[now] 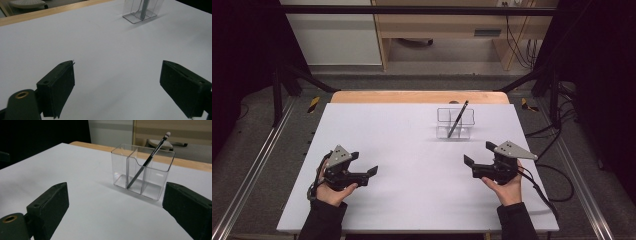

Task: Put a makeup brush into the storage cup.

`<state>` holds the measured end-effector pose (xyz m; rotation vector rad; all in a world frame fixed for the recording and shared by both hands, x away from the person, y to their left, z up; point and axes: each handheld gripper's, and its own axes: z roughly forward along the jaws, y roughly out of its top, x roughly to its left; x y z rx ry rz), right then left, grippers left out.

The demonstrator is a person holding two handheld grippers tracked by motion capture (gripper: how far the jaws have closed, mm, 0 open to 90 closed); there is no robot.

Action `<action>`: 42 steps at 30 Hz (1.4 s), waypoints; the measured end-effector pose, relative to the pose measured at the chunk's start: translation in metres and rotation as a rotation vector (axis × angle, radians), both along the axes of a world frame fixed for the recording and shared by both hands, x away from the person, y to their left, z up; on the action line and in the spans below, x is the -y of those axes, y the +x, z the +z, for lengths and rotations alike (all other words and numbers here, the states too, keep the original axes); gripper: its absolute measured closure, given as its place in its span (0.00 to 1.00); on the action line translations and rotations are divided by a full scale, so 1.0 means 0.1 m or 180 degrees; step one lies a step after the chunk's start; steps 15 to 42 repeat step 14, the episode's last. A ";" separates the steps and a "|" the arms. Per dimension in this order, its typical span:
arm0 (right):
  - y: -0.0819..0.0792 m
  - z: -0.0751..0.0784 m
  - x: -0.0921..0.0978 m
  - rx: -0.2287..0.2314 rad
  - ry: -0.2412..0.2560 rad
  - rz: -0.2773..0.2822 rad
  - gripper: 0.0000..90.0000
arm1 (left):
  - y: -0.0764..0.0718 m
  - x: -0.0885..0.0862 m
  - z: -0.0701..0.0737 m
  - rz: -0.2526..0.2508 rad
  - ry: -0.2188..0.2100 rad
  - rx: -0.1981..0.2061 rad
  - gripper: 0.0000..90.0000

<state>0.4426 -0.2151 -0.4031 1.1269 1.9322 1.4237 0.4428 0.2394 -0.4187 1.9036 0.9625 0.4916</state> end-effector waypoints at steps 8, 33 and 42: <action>-0.07 -0.09 0.10 -0.0061 -0.0027 -0.0085 0.07 | 0.00 -0.04 -0.04 0.0024 0.0011 -0.0021 0.13; -0.12 -0.10 0.17 -0.0079 0.0008 -0.0102 0.07 | 0.01 -0.04 -0.05 0.0029 0.0015 -0.0038 0.13; -0.12 -0.10 0.17 -0.0079 0.0008 -0.0102 0.07 | 0.01 -0.04 -0.05 0.0029 0.0015 -0.0038 0.13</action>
